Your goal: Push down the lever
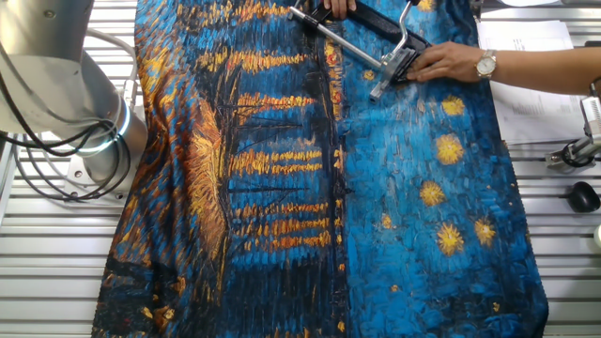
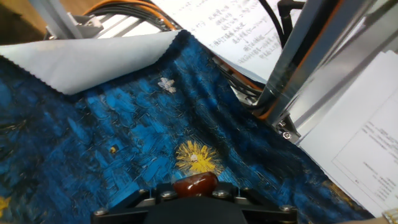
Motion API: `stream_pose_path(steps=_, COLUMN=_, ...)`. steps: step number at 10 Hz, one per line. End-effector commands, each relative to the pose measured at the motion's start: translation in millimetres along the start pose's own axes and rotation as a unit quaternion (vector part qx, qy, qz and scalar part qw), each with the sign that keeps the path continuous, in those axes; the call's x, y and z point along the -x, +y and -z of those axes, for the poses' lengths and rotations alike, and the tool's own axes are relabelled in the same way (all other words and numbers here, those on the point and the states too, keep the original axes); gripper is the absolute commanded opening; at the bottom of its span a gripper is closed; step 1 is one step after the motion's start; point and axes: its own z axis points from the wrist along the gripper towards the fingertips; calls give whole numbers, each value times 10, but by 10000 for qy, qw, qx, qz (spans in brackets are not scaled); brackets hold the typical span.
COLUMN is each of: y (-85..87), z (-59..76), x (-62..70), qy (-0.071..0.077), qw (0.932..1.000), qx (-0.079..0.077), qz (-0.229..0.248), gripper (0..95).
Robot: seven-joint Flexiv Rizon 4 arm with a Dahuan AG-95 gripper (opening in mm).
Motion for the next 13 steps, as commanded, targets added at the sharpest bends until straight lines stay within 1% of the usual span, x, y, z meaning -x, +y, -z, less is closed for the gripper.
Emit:
stream_pose_path(steps=1, y=-41, z=-64, x=30, qy=45, qw=9999, qx=-91, qz=-43, gripper=0)
stream_pose_path(steps=2, y=-44, z=-102, x=56, qy=27, qw=9999, qx=-80, qz=-77, gripper=0)
stream_pose_path(steps=3, y=-46, z=-141, x=83, qy=84, qw=9999, qx=-52, qz=-121, gripper=0)
stream_pose_path(steps=4, y=-43, z=-144, x=72, qy=180, qw=9997, qx=-108, qz=-98, gripper=0)
stream_pose_path(steps=6, y=-28, z=-167, x=11, qy=284, qw=9993, qx=-210, qz=-87, gripper=0)
stream_pose_path(steps=7, y=-20, z=-189, x=-8, qy=286, qw=9992, qx=-272, qz=-90, gripper=0)
stream_pose_path(steps=8, y=-10, z=-250, x=-15, qy=208, qw=9992, qx=-316, qz=-113, gripper=0)
stream_pose_path(steps=9, y=-14, z=-374, x=11, qy=73, qw=9994, qx=-334, qz=-106, gripper=0)
stream_pose_path(steps=10, y=-22, z=-433, x=31, qy=145, qw=9990, qx=-400, qz=-106, gripper=0)
stream_pose_path(steps=11, y=-23, z=-449, x=30, qy=210, qw=9987, qx=-439, qz=-118, gripper=0)
stream_pose_path(steps=12, y=-22, z=-463, x=-1, qy=319, qw=9983, qx=-467, qz=-115, gripper=0)
stream_pose_path(steps=13, y=-17, z=-482, x=-42, qy=390, qw=9981, qx=-470, qz=-94, gripper=0)
